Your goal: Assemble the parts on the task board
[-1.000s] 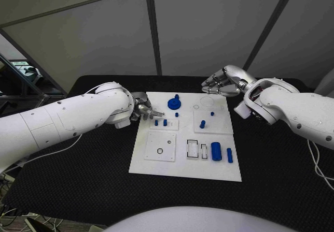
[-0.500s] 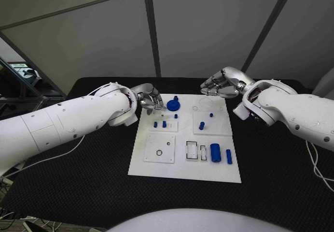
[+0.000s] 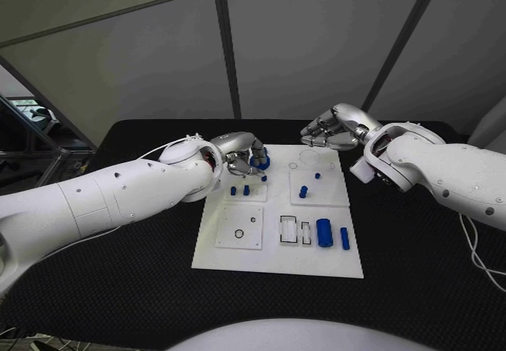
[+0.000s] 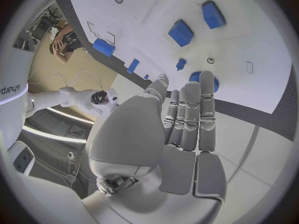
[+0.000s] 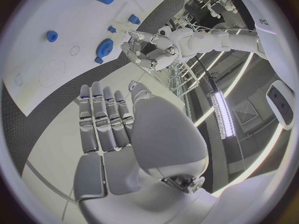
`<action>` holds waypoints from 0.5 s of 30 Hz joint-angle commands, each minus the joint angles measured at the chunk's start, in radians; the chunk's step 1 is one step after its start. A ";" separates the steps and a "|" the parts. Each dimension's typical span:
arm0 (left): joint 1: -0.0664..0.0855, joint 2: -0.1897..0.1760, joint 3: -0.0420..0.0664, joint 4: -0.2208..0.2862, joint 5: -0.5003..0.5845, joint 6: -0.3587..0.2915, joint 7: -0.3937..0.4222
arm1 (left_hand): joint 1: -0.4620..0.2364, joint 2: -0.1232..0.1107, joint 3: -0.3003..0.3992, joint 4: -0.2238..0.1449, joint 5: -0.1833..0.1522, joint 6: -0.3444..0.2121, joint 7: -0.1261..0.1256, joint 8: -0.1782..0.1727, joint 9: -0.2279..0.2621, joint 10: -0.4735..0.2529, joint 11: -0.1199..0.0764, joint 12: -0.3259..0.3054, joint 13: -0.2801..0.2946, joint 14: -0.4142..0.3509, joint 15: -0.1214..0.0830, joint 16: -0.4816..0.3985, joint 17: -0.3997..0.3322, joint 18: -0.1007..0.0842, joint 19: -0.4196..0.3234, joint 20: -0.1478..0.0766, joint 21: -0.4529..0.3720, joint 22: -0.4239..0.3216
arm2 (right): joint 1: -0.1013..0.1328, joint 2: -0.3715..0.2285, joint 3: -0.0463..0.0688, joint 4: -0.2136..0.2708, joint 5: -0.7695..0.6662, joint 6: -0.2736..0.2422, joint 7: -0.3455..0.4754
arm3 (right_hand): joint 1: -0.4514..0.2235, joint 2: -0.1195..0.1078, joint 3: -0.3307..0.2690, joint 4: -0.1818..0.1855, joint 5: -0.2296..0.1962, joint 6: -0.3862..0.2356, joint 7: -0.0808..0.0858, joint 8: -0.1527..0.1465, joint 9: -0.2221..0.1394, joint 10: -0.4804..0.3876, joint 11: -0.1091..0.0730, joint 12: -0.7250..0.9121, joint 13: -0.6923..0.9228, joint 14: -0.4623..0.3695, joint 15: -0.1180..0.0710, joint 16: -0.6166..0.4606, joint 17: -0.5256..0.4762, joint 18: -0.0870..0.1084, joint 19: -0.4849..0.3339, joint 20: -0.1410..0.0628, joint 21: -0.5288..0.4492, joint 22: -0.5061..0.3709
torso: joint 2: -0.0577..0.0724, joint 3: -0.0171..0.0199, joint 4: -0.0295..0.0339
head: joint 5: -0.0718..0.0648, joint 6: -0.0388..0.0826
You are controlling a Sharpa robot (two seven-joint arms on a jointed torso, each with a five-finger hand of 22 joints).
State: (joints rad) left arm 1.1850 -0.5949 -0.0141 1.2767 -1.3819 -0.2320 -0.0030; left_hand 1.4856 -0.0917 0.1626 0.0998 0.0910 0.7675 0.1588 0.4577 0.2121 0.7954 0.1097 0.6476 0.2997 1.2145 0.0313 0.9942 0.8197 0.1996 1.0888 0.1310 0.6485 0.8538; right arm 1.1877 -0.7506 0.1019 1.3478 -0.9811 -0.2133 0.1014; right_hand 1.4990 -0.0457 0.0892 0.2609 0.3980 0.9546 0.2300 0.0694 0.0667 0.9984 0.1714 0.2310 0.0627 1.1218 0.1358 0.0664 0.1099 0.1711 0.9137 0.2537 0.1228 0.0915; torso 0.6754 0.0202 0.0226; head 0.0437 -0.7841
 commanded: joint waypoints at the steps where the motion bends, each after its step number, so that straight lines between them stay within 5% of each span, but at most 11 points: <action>1: 0.001 0.016 -0.001 -0.021 -0.119 0.049 0.015 | 0.003 -0.016 0.019 -0.008 0.001 0.023 -0.002 -0.021 -0.023 0.009 -0.007 -0.022 -0.030 0.036 -0.003 0.066 0.041 -0.022 0.027 -0.002 0.046 0.037 | 0.001 0.002 0.001 0.002 0.002 0.002 0.004 | -0.006 0.005 0.006 0.001 0.007 -0.004 0.001 -0.001 0.000 -0.002 -0.001 0.005 -0.001 0.000 -0.006 -0.001 -0.001 0.013 0.006 0.002 -0.003 -0.001 | 0.000 0.0004 0.0004 | -0.001 0.000; 15: -0.003 0.060 -0.003 -0.082 -0.156 0.091 0.004 | -0.011 -0.031 0.078 -0.026 0.002 0.075 -0.011 -0.085 -0.078 0.055 -0.013 -0.089 -0.112 0.133 -0.011 0.219 0.135 -0.066 0.170 -0.009 0.325 0.260 | 0.002 0.007 0.001 0.003 0.002 0.002 0.004 | -0.006 0.005 0.006 0.001 0.007 -0.004 0.001 -0.001 0.000 -0.002 -0.001 0.005 -0.001 0.000 -0.006 -0.001 -0.001 0.013 0.006 0.002 -0.003 -0.001 | 0.001 0.0015 -0.0028 | -0.002 -0.003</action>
State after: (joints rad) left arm 1.1803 -0.5373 -0.0175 1.1992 -1.5075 -0.1689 -0.0009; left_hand 1.4752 -0.1118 0.2378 0.0742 0.0911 0.8365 0.1462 0.3750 0.1352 0.8443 0.0964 0.5613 0.1897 1.3445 0.0200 1.2090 0.9528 0.1997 1.2550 0.1225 0.9670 1.1090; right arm 1.1877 -0.7447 0.1019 1.3486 -0.9811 -0.2132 0.1012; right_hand 1.4990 -0.0456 0.0891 0.2609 0.3980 0.9546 0.2300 0.0694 0.0667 0.9985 0.1714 0.2310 0.0627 1.1218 0.1358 0.0664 0.1100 0.1711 0.9137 0.2537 0.1228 0.0916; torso 0.6762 0.0208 0.0206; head 0.0421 -0.7858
